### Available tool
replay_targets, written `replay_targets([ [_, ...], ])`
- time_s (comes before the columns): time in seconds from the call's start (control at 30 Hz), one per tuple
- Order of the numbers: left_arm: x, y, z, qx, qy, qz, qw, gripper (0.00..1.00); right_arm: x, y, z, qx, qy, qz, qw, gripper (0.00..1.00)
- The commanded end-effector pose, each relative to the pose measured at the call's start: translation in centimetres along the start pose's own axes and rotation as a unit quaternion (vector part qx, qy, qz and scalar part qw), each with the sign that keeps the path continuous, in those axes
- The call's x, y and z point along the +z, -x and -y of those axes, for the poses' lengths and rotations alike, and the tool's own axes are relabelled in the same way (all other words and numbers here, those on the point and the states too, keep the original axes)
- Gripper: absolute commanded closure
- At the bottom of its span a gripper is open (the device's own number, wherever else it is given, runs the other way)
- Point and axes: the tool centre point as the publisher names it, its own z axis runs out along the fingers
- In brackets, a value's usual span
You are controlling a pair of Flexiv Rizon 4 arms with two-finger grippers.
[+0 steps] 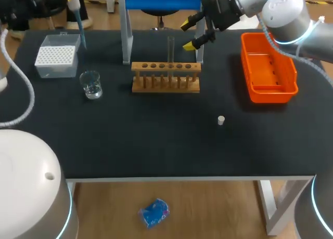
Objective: Invert the test tube, pick up the pipette, mount the tip to pipette, aspirate from beaker and dispense into the tube, eject the tip, return the pipette, and cap with the stopper.
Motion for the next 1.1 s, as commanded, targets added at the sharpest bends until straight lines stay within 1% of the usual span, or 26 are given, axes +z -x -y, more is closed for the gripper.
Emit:
replay_targets([
  [0.03, -0.3, -0.5, 4.0, 0.004, 0.022, 0.008, 1.0, 1.0, -0.1, 0.0, 0.0, 0.0, -0.001, -0.001, 1.0, 0.0],
  [0.1, -0.3, -0.7, 5.1, 0.017, 0.029, 0.01, 0.999, 1.0, -0.1, 0.0, 0.0, 0.0, -0.001, -0.001, 1.0, 0.0],
  [0.17, -0.2, -1.0, 6.2, 0.013, 0.028, 0.002, 1.0, 1.0, -0.1, 0.0, 0.0, 0.0, -0.001, -0.001, 1.0, 0.0],
  [0.2, -0.1, -1.1, 6.7, 0.029, 0.032, 0.006, 0.999, 1.0, -0.1, 0.0, 0.0, 0.0, -0.001, -0.001, 1.0, 0.0],
  [0.27, 0.1, -1.3, 7.7, 0.019, 0.024, -0.006, 1.0, 1.0, -0.1, 0.0, 0.0, 0.0, -0.001, -0.001, 1.0, 0.0],
  [0.3, 0.2, -1.4, 8.0, 0.031, 0.027, -0.001, 0.999, 1.0, -0.1, 0.0, 0.0, 0.0, -0.001, -0.001, 1.0, 0.0],
  [0.37, 0.4, -1.6, 8.7, 0.026, 0.024, -0.005, 0.999, 1.0, -0.1, 0.0, 0.0, 0.0, -0.001, -0.001, 1.0, 0.0],
  [0.4, 0.5, -1.7, 9.1, 0.036, 0.025, -0.003, 0.999, 1.0, -0.1, 0.0, 0.0, 0.0, -0.001, -0.001, 1.0, 0.0],
  [0.53, 0.9, -2.3, 10.2, 0.043, 0.026, -0.006, 0.999, 1.0, -0.1, 0.0, 0.0, 0.0, -0.001, -0.001, 1.0, 0.0],
  [0.63, 1.4, -2.9, 10.7, 0.045, 0.027, -0.013, 0.999, 1.0, -0.1, 0.0, 0.0, 0.0, -0.001, -0.001, 1.0, 0.0],
  [0.83, 3.1, -5.0, 11.4, 0.049, 0.024, -0.034, 0.998, 1.0, -0.1, 0.0, 0.0, 0.0, -0.001, -0.001, 1.0, 0.0],
  [1.1, 7.3, -8.8, 11.6, 0.054, 0.023, -0.076, 0.995, 1.0, -0.1, 0.0, 0.0, 0.0, -0.001, -0.001, 1.0, 0.0],
])
